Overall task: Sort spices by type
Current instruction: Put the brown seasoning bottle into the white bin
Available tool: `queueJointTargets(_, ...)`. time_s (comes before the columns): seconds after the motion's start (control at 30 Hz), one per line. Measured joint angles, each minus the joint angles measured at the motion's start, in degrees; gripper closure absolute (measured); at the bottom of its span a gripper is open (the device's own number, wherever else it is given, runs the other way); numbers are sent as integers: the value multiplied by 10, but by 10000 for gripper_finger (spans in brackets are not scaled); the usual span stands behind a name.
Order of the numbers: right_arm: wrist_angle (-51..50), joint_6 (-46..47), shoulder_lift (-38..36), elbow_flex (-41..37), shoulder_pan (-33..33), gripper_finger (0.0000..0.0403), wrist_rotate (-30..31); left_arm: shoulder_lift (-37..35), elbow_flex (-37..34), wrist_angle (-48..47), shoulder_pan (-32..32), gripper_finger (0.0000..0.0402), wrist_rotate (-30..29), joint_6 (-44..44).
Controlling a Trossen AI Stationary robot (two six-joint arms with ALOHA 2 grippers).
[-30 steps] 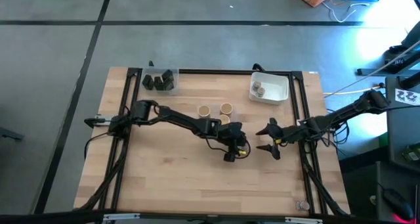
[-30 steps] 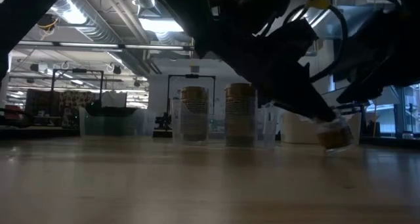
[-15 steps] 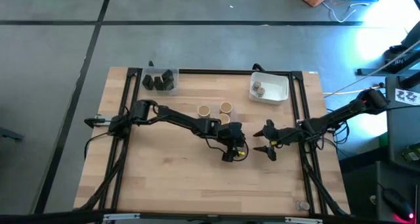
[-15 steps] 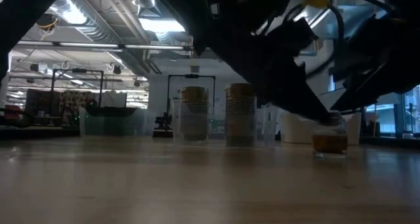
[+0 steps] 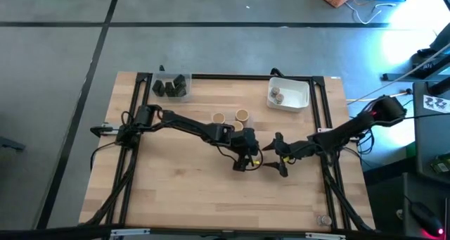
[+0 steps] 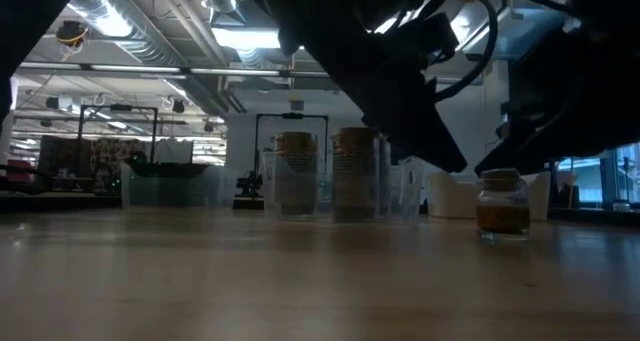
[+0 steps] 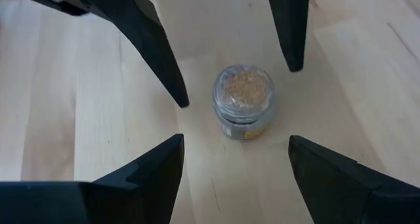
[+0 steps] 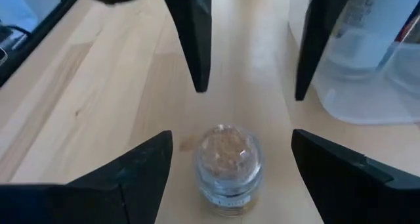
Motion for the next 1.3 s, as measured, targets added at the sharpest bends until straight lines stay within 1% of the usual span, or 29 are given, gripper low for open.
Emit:
queueJointTargets(0.2, 81, -4, 90, 1, 0, 93, 8, 0, -4, 2, 0, 146, 0, 5)
queueJointTargets(0.33, 111, 4, 132, 2, 0, 96, 25, 1, -4, 9, 0, 146, 0, 12)
queueJointTargets(0.43, 126, 10, 148, 2, 0, 117, 38, 1, -4, 17, 0, 147, 0, 14)
queueJointTargets(0.5, 131, 10, 153, 2, 0, 143, 40, 1, -4, 16, 0, 147, 0, 13)
queueJointTargets(0.63, 128, 6, 153, 2, 0, 208, 42, 1, -4, 15, 0, 147, 0, 7)
queueJointTargets(0.67, 127, 2, 153, 2, 0, 214, 43, 1, -4, 15, 0, 147, 0, 7)
queueJointTargets(0.9, 123, 0, 151, 3, 0, 214, 54, 1, -4, 12, -1, 147, 0, 7)
queueJointTargets(1.03, 113, 0, 135, 1, 0, 214, 55, 1, -4, 8, -4, 147, 0, 7)
queueJointTargets(1.17, 101, 0, 102, 2, 0, 214, 62, 0, -4, 7, -8, 147, -2, 14)
queueJointTargets(1.3, 36, 0, 52, 2, 0, 214, 90, -6, -4, 6, -9, 147, -10, 18)
